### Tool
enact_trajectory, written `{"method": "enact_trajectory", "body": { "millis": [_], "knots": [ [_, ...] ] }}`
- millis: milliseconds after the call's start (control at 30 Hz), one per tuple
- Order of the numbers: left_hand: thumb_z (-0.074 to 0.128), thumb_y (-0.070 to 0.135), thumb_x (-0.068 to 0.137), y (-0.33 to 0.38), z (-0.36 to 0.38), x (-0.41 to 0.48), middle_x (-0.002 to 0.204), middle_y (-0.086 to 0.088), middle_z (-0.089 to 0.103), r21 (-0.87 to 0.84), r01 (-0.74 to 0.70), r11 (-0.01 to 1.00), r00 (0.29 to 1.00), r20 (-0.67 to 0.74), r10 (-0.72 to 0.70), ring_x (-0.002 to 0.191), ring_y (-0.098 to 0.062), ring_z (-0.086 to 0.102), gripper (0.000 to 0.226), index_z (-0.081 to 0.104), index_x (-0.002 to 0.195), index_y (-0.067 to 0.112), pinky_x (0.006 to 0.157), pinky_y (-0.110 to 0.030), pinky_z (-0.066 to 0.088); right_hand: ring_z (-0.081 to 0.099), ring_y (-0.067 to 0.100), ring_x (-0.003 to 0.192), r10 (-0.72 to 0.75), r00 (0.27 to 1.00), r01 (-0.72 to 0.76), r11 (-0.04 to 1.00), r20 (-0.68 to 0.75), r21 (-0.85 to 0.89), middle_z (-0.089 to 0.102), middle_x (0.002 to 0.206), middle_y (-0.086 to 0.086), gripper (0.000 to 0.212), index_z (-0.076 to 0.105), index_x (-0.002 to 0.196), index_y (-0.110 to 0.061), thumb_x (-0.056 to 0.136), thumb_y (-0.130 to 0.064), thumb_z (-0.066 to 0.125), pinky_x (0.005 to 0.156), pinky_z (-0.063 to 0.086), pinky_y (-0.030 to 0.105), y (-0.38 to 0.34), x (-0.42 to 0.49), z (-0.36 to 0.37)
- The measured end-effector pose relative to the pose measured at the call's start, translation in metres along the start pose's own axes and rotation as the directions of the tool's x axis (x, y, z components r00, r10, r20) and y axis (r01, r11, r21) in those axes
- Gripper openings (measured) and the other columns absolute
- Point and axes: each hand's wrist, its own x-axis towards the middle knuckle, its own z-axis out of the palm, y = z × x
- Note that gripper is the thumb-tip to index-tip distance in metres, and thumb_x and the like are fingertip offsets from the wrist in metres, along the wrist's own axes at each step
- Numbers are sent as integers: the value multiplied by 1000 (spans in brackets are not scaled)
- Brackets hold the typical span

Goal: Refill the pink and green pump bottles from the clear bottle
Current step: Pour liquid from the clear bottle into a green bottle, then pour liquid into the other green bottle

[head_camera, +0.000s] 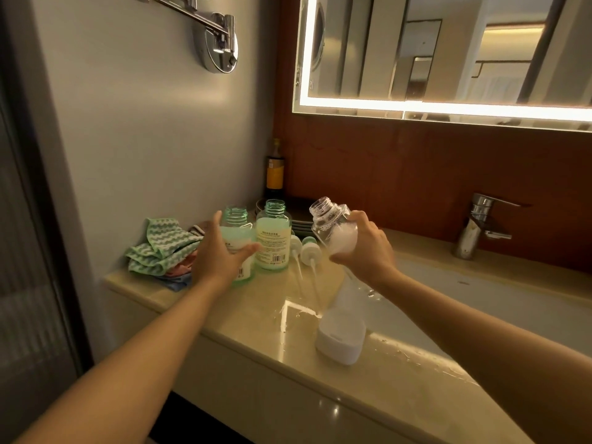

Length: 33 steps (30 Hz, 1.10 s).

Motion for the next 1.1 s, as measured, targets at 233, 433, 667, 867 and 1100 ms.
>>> {"method": "enact_trajectory", "body": {
  "millis": [233, 433, 667, 867, 1100],
  "knots": [
    [73, 46, 70, 41, 16, -15, 131, -16, 46, 104, -397, 912, 882, -233, 410, 119, -26, 44, 85, 38, 135, 5, 94, -26, 35, 49, 26, 108, 8, 1000, -8, 1000, 4, 15, 54, 122, 9, 74, 38, 127, -21, 67, -27, 81, 88, 47, 40, 6, 5, 12],
    [69, 37, 79, 58, 61, -7, 156, -11, 9, -59, -147, 987, 989, 9, 147, 143, -24, 9, 97, 5, 147, 12, 112, -34, 22, 49, 26, 107, 24, 1000, -24, 1000, 11, 20, 54, 120, 8, 72, 37, 126, -20, 68, -27, 80, 85, 45, 39, 17, 6, 16],
    [70, 34, 79, 71, 78, 28, 154, -16, 10, 89, 39, 995, 999, 6, -40, 143, -32, 5, 101, -1, 147, 7, 114, -39, 20, 48, 25, 107, 26, 999, -27, 1000, 28, 13, 53, 121, 7, 73, 37, 128, -20, 69, -28, 80, 78, 41, 32, 29, 6, 8],
    [69, 18, 79, 70, 80, 19, 137, -13, 35, 229, -14, 973, 992, -120, 42, 122, -28, 38, 71, 27, 135, 4, 97, -34, 38, 48, 22, 105, 25, 999, -25, 1000, 30, 8, 54, 120, 6, 72, 37, 127, -21, 69, -29, 80, 77, 40, 30, 34, 2, 4],
    [74, 30, 73, 67, 68, -11, 134, -8, 37, 162, -119, 980, 988, -82, 133, 115, -24, 45, 78, 31, 133, 8, 82, -31, 42, 49, 23, 103, 15, 999, -16, 1000, 29, 27, 54, 119, 7, 72, 38, 125, -21, 68, -28, 81, 77, 42, 32, 31, -3, -2]
  ]
}}
